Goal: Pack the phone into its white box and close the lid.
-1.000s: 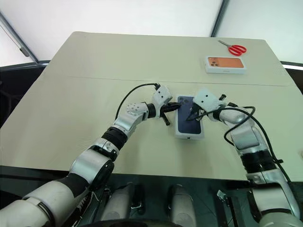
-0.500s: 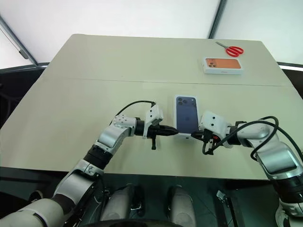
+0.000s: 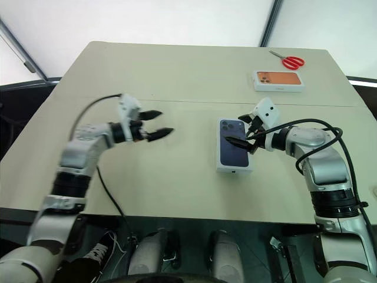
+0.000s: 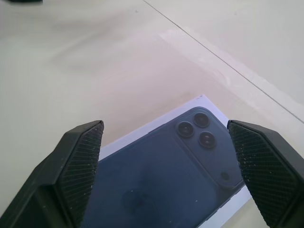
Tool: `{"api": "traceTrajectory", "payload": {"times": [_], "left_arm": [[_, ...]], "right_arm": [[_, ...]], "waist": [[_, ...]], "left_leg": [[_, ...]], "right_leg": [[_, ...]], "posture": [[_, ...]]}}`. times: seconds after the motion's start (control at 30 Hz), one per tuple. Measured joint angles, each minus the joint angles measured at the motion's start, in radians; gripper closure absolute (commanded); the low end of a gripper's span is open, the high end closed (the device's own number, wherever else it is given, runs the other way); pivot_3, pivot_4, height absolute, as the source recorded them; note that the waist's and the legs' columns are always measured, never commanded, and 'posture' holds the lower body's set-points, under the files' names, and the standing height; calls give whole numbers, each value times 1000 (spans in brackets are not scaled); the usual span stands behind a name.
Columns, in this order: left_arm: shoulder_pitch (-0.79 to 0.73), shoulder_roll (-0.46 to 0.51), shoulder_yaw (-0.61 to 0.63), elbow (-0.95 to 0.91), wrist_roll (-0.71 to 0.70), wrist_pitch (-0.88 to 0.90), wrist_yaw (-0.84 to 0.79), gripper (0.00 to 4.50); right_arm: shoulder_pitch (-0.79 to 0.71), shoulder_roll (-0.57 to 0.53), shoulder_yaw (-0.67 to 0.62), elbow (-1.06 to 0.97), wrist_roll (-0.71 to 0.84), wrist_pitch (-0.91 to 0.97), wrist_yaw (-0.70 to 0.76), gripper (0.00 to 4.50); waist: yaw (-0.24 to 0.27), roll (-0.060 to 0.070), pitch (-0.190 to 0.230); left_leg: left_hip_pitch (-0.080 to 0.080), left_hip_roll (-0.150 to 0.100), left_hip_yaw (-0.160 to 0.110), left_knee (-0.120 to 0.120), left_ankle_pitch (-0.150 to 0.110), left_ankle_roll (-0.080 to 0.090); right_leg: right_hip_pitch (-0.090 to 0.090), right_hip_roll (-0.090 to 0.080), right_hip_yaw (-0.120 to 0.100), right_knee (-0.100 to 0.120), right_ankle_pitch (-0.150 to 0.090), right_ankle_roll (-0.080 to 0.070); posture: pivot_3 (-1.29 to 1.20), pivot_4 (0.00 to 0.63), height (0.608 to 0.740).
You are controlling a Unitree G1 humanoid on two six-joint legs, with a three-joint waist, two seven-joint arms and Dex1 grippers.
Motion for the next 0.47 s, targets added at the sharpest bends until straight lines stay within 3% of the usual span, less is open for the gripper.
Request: {"api": "traceTrajectory", "payload": {"times": [0.27, 0.47], "left_arm": [[205, 135, 63, -96, -39, 10, -25, 90], [348, 202, 187, -198, -122, 56, -12, 90]], "right_arm": [[88, -105, -48, 45, 6, -146, 123, 17], [180, -161, -109, 78, 3, -248, 164, 17]], "waist": [[7, 0, 0], [2, 1, 0]], "left_leg": [[0, 0, 0, 0, 0, 0], [0, 0, 0, 0, 0, -1]], "right_leg": [[0, -1, 0, -1, 0, 0], [0, -2, 0, -1, 0, 0]], "posture": [[0, 150, 738], [0, 150, 738]]}}
